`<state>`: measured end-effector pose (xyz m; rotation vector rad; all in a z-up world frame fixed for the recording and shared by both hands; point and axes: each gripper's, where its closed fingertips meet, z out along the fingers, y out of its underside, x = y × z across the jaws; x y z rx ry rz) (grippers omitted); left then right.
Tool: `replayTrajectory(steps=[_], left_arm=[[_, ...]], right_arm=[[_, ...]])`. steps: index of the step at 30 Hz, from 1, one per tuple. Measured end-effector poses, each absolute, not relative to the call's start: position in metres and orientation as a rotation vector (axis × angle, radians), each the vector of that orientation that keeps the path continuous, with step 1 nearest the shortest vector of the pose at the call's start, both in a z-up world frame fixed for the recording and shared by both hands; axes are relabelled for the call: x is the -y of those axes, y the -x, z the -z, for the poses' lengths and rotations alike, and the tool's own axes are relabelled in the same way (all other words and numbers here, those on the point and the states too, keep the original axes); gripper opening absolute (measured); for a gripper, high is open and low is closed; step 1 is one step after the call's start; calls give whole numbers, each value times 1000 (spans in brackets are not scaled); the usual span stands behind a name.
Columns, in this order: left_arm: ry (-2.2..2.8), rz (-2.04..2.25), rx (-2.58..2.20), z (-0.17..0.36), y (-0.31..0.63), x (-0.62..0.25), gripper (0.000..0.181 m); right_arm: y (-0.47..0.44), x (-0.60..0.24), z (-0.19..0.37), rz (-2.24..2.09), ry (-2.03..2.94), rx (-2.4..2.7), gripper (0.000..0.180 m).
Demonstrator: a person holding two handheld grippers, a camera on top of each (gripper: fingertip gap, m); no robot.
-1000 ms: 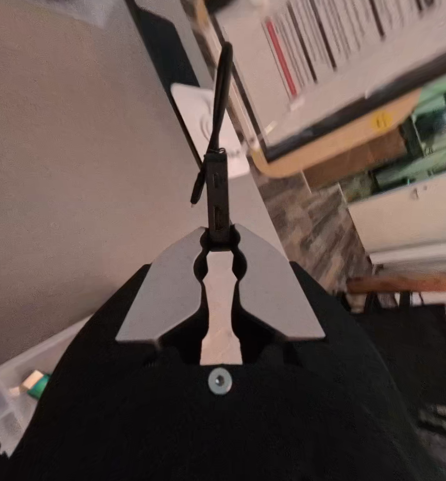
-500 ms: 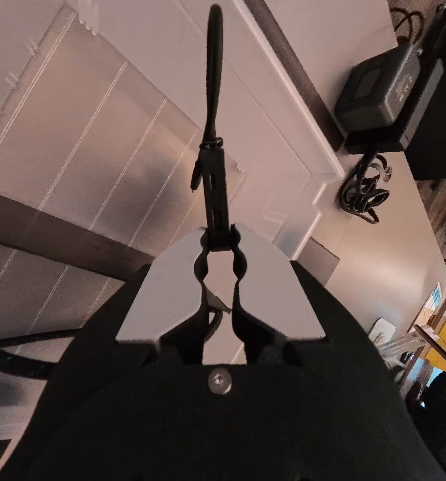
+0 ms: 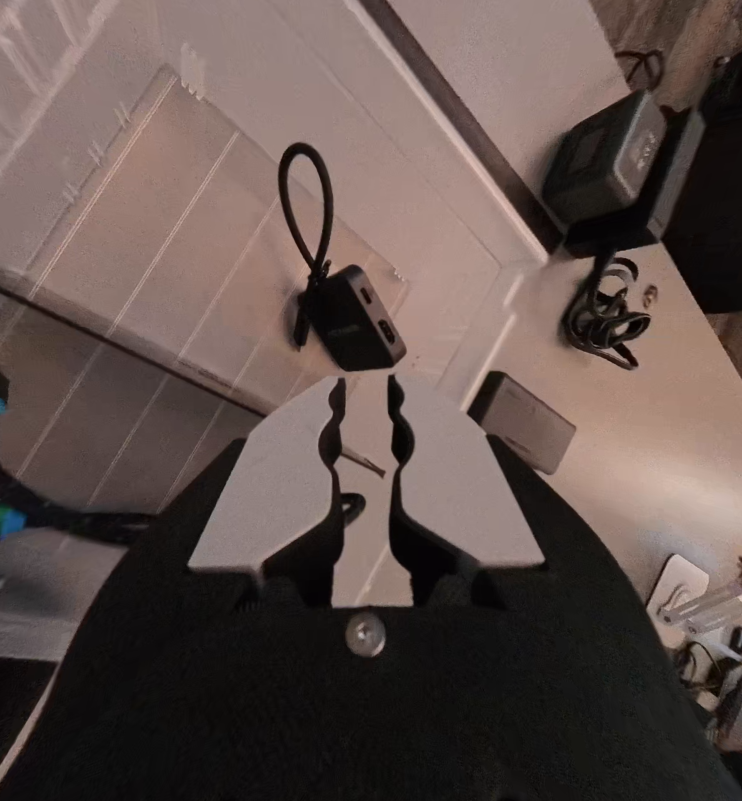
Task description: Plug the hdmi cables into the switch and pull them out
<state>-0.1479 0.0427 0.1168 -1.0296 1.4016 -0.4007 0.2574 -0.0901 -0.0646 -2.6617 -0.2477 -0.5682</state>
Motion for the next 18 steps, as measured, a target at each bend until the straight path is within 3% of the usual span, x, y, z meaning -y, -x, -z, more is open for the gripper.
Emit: replayTrajectory(steps=[4,7,15,18], left_arm=[[1039,400,-1325,-135,171,-50,52],[1044,402,-1268,-147,188,-54,50],[1071,338,-1184,-160,222,-68,49],[1117,301,-1123,-164,242,-80,48]], right_arm=[[-263,124,33,584,2592,56,25],[-263,161,44,435,2670,-136,31],[-266,187,89,46,2716,-362,9],[-273,187,89,43,2714,-380,9]])
